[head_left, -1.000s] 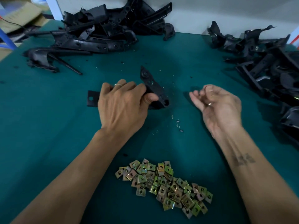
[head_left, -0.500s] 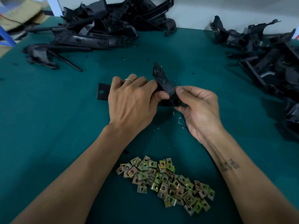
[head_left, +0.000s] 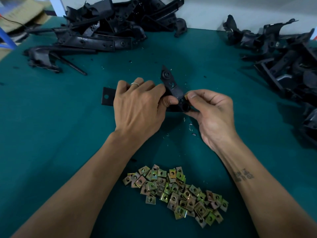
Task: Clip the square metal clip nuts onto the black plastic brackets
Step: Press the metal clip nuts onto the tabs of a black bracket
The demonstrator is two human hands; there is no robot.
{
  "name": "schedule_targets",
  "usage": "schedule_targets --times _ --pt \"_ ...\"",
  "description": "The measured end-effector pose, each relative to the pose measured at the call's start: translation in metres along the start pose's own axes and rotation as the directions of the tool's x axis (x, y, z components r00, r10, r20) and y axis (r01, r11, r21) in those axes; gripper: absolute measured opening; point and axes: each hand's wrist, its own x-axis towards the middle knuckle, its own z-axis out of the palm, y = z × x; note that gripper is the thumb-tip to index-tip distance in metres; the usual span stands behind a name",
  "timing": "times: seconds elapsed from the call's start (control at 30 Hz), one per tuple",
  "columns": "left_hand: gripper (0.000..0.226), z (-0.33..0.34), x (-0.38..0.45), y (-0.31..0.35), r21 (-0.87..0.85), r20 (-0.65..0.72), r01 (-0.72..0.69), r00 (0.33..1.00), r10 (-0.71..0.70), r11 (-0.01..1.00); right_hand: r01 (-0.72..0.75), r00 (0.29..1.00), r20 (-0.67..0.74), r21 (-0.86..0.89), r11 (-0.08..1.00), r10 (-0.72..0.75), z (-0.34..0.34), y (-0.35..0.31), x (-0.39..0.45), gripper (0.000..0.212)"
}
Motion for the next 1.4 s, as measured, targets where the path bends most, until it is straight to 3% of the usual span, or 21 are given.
schedule_targets --times 0.23,0.4,0.53,0.63,0.7,0.8,0.93,1.07,1.2,1.4 --pt "0.053 0.001 -0.002 0.0 -0.011 -0.02 -0.001 1.0 0.001 1.0 0.037 0.997 0.063 -0.063 0.997 -0.033 -0.003 0.003 0.0 0.016" --pt "0.053 0.0 -0.002 -0.001 -0.021 -0.02 0.007 1.0 -0.008 1.0 0.334 0.927 0.287 -0.343 0.878 -0.241 -0.006 0.001 -0.006 0.022" --pt "0.051 -0.001 -0.001 0.0 -0.017 0.004 0.013 1.0 -0.013 1.0 0.267 0.94 0.302 -0.356 0.896 -0.16 -0.011 -0.006 -0.006 0.029" --pt "0.054 -0.001 0.001 0.001 -0.018 0.031 0.017 0.999 -0.016 1.0 0.151 0.981 0.178 -0.454 0.878 -0.076 -0.017 -0.008 -0.005 0.03" --pt "0.056 0.0 0.001 0.001 -0.025 0.032 0.013 0.999 -0.012 1.0 0.178 0.984 0.085 -0.54 0.823 -0.157 -0.025 -0.012 -0.015 0.026" --pt "0.057 0.001 0.0 0.001 -0.044 0.033 0.005 0.999 -0.003 0.999 0.322 0.947 0.221 -0.635 0.702 -0.233 -0.051 -0.024 -0.054 0.015" --pt "0.058 0.001 0.0 0.002 -0.059 0.043 -0.002 0.999 0.005 0.998 0.327 0.917 0.396 -0.692 0.643 -0.039 -0.09 -0.039 -0.122 0.018" --pt "0.06 0.001 0.002 0.003 -0.058 0.058 0.004 0.998 -0.001 0.998 0.305 0.945 0.321 -0.788 0.535 -0.065 -0.107 -0.035 -0.167 0.031" --pt "0.057 0.0 0.002 0.003 -0.083 0.066 0.019 0.998 -0.013 0.996 0.287 0.957 0.271 -0.846 0.449 -0.101 -0.096 -0.026 -0.18 0.028" --pt "0.058 0.0 0.003 0.003 -0.082 0.069 0.014 0.998 -0.008 0.997 0.264 0.965 0.232 -0.818 0.511 -0.126 -0.092 -0.024 -0.171 0.012"
